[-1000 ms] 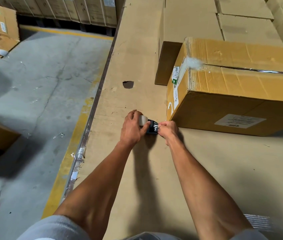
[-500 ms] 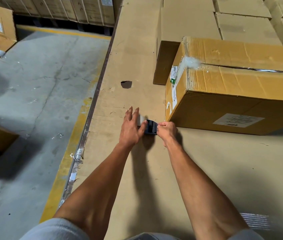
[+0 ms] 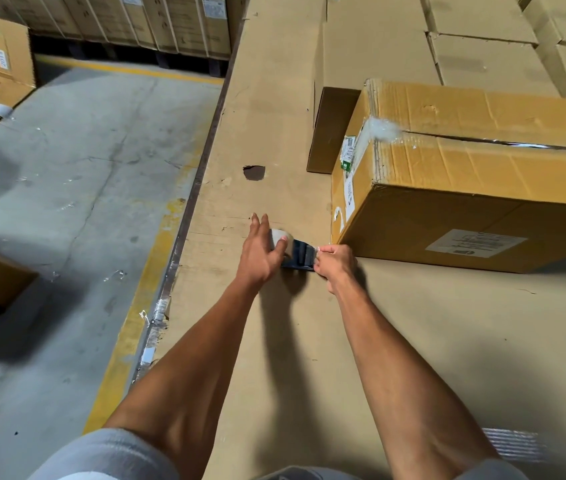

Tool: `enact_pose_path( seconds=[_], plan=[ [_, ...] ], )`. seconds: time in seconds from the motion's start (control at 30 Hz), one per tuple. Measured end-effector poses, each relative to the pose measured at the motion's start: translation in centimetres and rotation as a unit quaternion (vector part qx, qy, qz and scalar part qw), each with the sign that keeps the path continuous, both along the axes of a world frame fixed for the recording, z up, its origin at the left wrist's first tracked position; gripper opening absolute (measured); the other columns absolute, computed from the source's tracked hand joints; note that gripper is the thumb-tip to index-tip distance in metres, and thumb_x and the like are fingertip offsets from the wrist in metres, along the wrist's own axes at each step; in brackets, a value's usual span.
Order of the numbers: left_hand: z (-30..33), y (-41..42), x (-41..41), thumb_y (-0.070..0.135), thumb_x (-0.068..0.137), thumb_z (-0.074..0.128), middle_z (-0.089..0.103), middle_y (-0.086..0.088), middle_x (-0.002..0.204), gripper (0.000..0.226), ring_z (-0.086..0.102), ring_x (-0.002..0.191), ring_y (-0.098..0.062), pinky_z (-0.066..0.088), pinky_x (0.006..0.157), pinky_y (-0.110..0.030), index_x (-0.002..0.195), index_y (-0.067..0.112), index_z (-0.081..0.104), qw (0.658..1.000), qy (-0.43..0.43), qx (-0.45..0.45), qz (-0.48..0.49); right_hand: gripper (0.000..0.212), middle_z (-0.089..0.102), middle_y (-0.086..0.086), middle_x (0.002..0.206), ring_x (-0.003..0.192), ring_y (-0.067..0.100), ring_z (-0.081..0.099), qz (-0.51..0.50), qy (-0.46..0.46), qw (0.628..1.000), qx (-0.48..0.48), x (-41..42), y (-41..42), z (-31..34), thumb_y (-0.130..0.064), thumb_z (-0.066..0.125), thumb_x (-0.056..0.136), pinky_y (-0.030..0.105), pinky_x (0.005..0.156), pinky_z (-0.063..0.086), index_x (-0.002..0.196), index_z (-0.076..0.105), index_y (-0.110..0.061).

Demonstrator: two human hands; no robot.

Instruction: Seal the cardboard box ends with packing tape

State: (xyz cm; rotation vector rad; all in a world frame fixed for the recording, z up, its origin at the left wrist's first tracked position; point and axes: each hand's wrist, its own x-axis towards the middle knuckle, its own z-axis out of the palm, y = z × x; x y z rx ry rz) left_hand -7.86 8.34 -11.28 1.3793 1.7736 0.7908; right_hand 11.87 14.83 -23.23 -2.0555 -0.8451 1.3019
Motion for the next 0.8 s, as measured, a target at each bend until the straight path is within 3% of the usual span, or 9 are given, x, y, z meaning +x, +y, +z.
enact_pose_path(
  seconds=[0.13,0.23,0.37,0.5,0.57,0.67,0.8],
  plan=[
    [0.5,0.1,2.0,0.057,0.106,0.056,0.011,-0.017,0.181,0.087,0.013,0.167,-0.036,0.028,0.13,-0.051,0.171,0.009,0.025,0.987,0.154,0.028,-0.041,0.024,0.081,0.01,0.098,0.097,0.034,0.078,0.006,-0.001,1.0,-0.001,-0.4,-1.6,4.3,-0.019,0.065,0.064,0.049,0.085,0.066,0.065,0.073,-0.041],
    [0.6,0.0,2.5,0.054,0.107,0.06,0.014,-0.018,0.18,0.084,0.019,0.166,-0.037,0.035,0.126,-0.052,0.17,0.009,0.028,0.982,0.183,0.03,-0.037,0.027,0.082,0.01,0.098,0.097,0.033,0.078,0.015,0.036,0.999,0.003,0.3,-1.2,2.4,-0.021,0.066,0.064,0.051,0.088,0.065,0.074,0.077,-0.043],
    [0.2,0.0,2.0,0.046,0.109,0.06,0.018,-0.02,0.179,0.077,0.021,0.165,-0.038,0.033,0.127,-0.052,0.169,0.009,0.031,0.985,0.165,0.034,-0.029,0.018,0.077,0.011,0.108,0.107,0.033,0.076,0.037,0.058,0.997,-0.017,0.2,-2.1,5.3,-0.022,0.065,0.067,0.051,0.096,0.063,0.083,0.071,-0.028],
    [0.1,0.3,1.1,0.043,0.108,0.062,0.019,-0.02,0.179,0.075,0.027,0.163,-0.04,0.032,0.127,-0.054,0.169,0.01,0.034,0.994,0.105,0.025,-0.015,0.028,0.083,0.007,0.093,0.094,0.03,0.08,0.007,0.051,0.999,0.013,0.5,-1.5,3.3,-0.015,0.067,0.059,0.05,0.09,0.065,0.073,0.079,-0.035],
    [-0.2,0.7,0.2,0.044,0.105,0.066,0.021,-0.019,0.179,0.079,0.031,0.162,-0.04,0.031,0.129,-0.052,0.169,0.011,0.035,0.999,0.046,-0.005,-0.001,0.022,0.08,0.009,0.086,0.085,0.026,0.077,-0.019,0.077,0.997,0.008,-0.4,-2.5,6.6,-0.005,0.069,0.071,0.048,0.094,0.064,0.076,0.08,-0.024],
    [-0.1,1.1,-0.9,0.054,0.095,0.068,0.019,-0.018,0.179,0.093,0.027,0.164,-0.034,0.027,0.133,-0.045,0.169,0.011,0.033,0.997,-0.066,-0.045,0.024,0.026,0.068,0.012,0.084,0.074,0.019,0.066,-0.036,0.14,0.989,0.0,-1.3,-3.3,10.0,0.012,0.052,0.098,0.042,0.097,0.06,0.107,0.074,0.003],
    [0.6,1.0,0.3,0.042,0.11,0.059,0.01,-0.022,0.18,0.079,0.022,0.164,-0.044,0.023,0.131,-0.047,0.172,0.006,0.023,0.999,0.034,-0.011,-0.011,0.034,0.067,0.023,0.111,0.1,0.03,0.069,-0.046,0.149,0.988,0.003,-1.3,-3.2,10.4,0.013,0.042,0.103,0.041,0.1,0.058,0.126,0.067,0.01]
  ],
)
